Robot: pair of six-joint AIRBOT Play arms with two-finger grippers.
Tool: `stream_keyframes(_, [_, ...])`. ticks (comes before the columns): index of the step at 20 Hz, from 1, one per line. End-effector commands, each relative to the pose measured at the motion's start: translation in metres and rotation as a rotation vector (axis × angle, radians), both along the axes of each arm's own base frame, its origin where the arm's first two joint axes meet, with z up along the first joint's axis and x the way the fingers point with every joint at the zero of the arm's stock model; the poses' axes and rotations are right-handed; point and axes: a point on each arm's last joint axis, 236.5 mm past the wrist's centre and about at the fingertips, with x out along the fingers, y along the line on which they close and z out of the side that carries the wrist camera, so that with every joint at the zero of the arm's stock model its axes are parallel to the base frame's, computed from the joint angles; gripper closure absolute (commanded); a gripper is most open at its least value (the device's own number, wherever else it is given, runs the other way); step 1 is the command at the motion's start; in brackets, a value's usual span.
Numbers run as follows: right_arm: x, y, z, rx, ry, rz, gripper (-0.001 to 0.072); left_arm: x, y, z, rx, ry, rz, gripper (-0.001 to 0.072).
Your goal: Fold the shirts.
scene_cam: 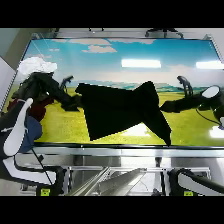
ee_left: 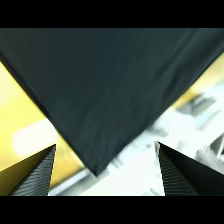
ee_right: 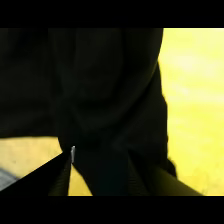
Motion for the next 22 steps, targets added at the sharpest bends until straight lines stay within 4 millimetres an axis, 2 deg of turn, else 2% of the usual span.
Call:
stream_keyframes(1, [-0.034, 0.014, -0.030, -0.023, 0.021, 0.025, 0.0048, -0.080, -0.019, -0.051, 0.039, 0.075, 0.004, 0.0019])
stream_keyframes(5, [-0.045, 0.038, -0.050, -0.044, 0.044, 0.100, 0.0045, -0.106, -0.047, -0.071, 0.032, 0.056, -0.010, 0.0020])
stream_keyframes(8, [-0.043, 0.040, -0.064, -0.110, 0.026, 0.149, 0.0045, -0.118, -0.062, -0.078, 0.052, 0.036, -0.068, 0.0022])
stream_keyframes(10, [-0.044, 0.041, -0.069, -0.126, 0.033, 0.169, 0.0049, -0.115, -0.067, -0.080, 0.059, 0.006, -0.072, 0.0217])
stream_keyframes(11, [-0.045, 0.043, -0.070, -0.123, 0.038, 0.174, 0.0051, -0.112, -0.067, -0.081, 0.062, -0.006, -0.068, 0.0367])
stream_keyframes(12, [-0.048, 0.047, -0.070, -0.118, 0.046, 0.185, 0.0162, -0.109, -0.067, -0.080, 0.061, -0.013, -0.066, 0.0540])
stream_keyframes(13, [-0.051, 0.050, -0.070, -0.116, 0.050, 0.199, 0.0325, -0.104, -0.069, -0.077, 0.059, -0.026, -0.066, 0.0614])
stream_keyframes(15, [-0.054, 0.059, -0.070, -0.118, 0.050, 0.222, 0.0348, -0.089, -0.073, -0.068, 0.047, -0.066, -0.065, 0.0615])
stream_keyframes(16, [-0.054, 0.063, -0.070, -0.119, 0.046, 0.228, 0.0399, -0.080, -0.076, -0.061, 0.041, -0.090, -0.066, 0.0625])
stream_keyframes(17, [-0.054, 0.066, -0.071, -0.121, 0.041, 0.237, 0.0527, -0.071, -0.078, -0.054, 0.034, -0.115, -0.068, 0.0696])
stream_keyframes(21, [-0.045, 0.058, -0.074, -0.157, 0.026, 0.191, 0.0574, -0.044, -0.083, -0.033, 0.019, -0.189, -0.068, 0.0696])
stream_keyframes(22, [-0.045, 0.057, -0.074, -0.157, 0.023, 0.189, 0.0686, -0.041, -0.080, -0.032, 0.018, -0.193, -0.058, 0.0696])
